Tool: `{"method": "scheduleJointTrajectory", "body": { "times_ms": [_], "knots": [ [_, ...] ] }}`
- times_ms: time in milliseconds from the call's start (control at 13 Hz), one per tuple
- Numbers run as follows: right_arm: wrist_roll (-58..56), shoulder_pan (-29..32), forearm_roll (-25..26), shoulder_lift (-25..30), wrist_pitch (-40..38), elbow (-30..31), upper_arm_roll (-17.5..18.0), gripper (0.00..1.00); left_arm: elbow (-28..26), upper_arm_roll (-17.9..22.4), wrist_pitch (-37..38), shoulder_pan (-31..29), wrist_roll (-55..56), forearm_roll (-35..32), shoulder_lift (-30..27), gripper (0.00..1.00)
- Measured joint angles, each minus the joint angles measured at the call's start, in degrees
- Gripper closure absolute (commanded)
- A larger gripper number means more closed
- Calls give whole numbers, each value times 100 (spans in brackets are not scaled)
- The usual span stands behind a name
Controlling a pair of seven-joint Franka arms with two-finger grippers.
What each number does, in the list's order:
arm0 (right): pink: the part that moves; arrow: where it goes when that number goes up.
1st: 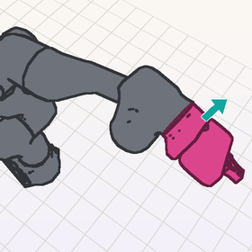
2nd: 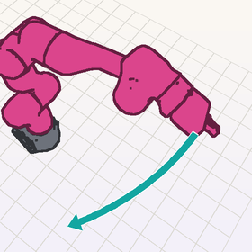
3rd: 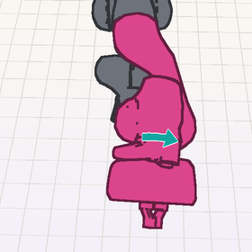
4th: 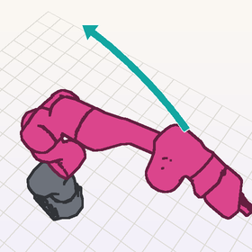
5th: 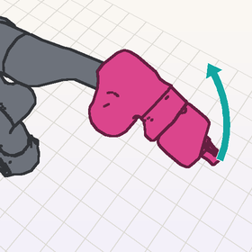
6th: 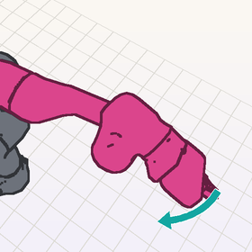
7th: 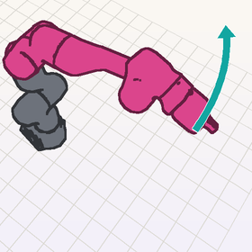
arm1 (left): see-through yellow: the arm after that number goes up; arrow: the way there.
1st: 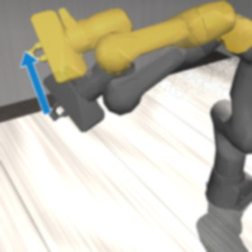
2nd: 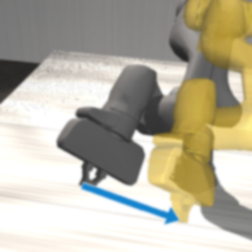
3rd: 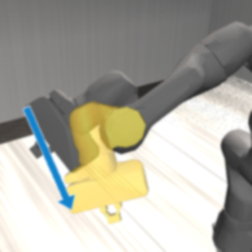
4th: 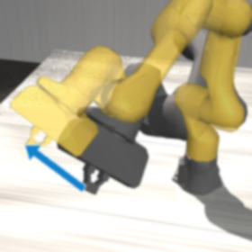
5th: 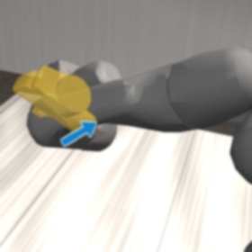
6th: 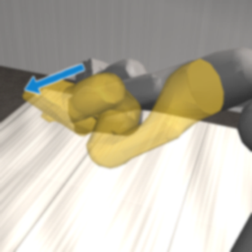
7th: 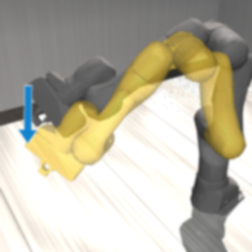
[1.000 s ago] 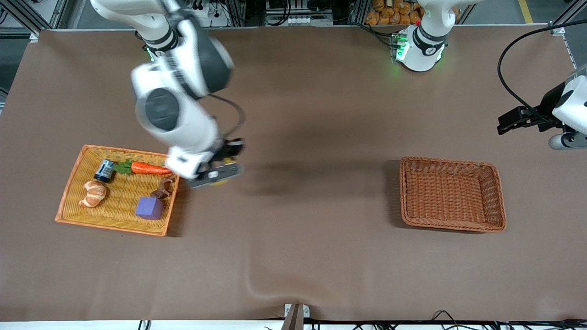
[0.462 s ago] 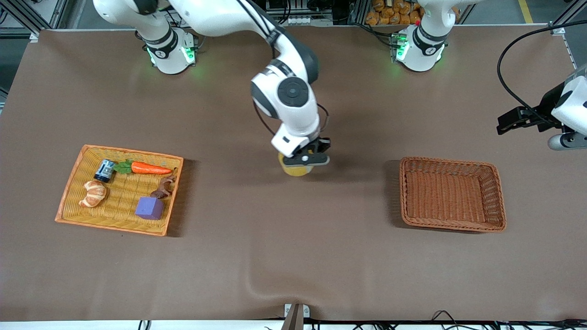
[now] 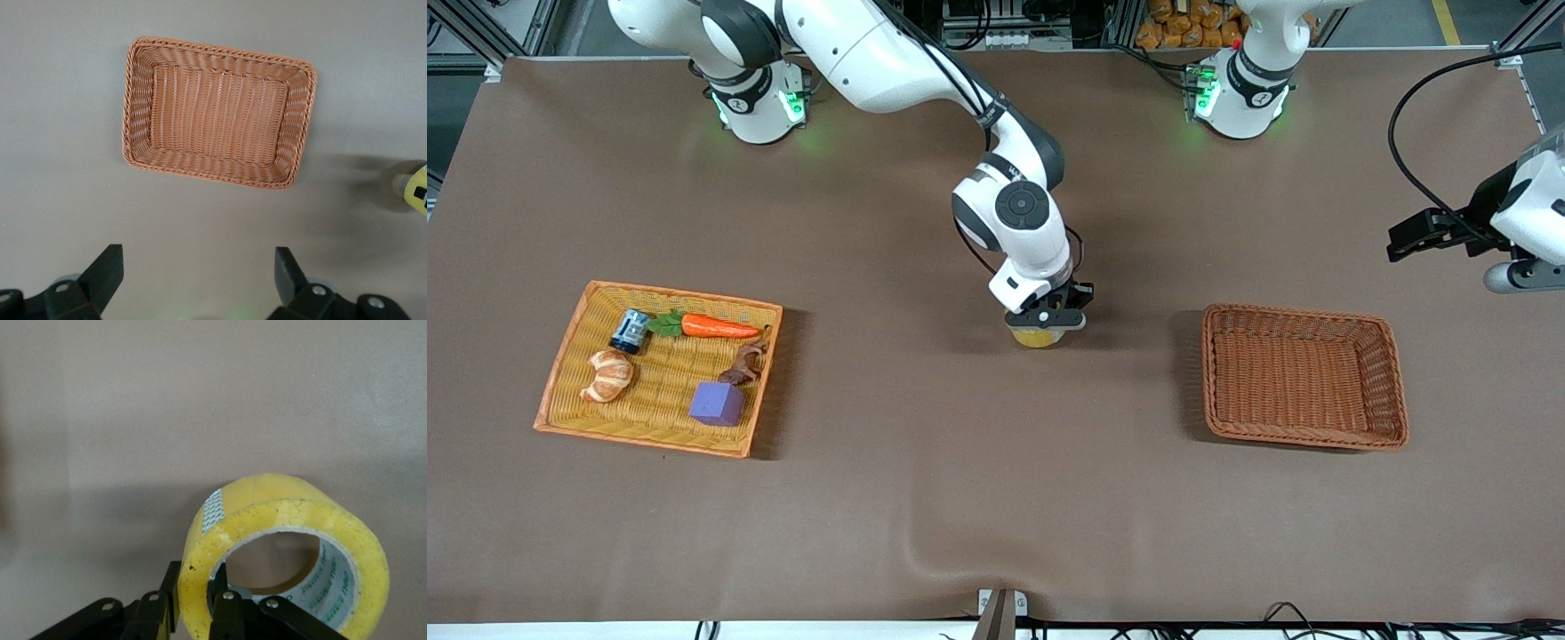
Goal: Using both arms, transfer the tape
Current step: 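Set the tape on the table while the left gripper reaches toward it, then lower the left gripper onto the tape while the right gripper withdraws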
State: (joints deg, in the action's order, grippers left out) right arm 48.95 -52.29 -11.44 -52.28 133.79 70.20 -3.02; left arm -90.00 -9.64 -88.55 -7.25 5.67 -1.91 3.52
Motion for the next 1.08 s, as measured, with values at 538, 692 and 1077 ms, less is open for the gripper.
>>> {"method": "scheduleJointTrajectory", "body": {
  "times_ms": [538, 692, 1077],
  "knots": [
    [-1318, 1190, 36, 2029, -1740, 592, -151, 0, -101, -477, -97, 61, 467, 3, 406, 0],
    [-1869, 1486, 364, 3285, -1977, 1659, -398, 0, -117, -682, -302, 68, 633, 4, 607, 0],
    [-3891, 3040, 687, 5096, -3429, 2679, -541, 0, -864, -1423, -1763, 249, 1687, 5, 891, 0]
  ]
}}
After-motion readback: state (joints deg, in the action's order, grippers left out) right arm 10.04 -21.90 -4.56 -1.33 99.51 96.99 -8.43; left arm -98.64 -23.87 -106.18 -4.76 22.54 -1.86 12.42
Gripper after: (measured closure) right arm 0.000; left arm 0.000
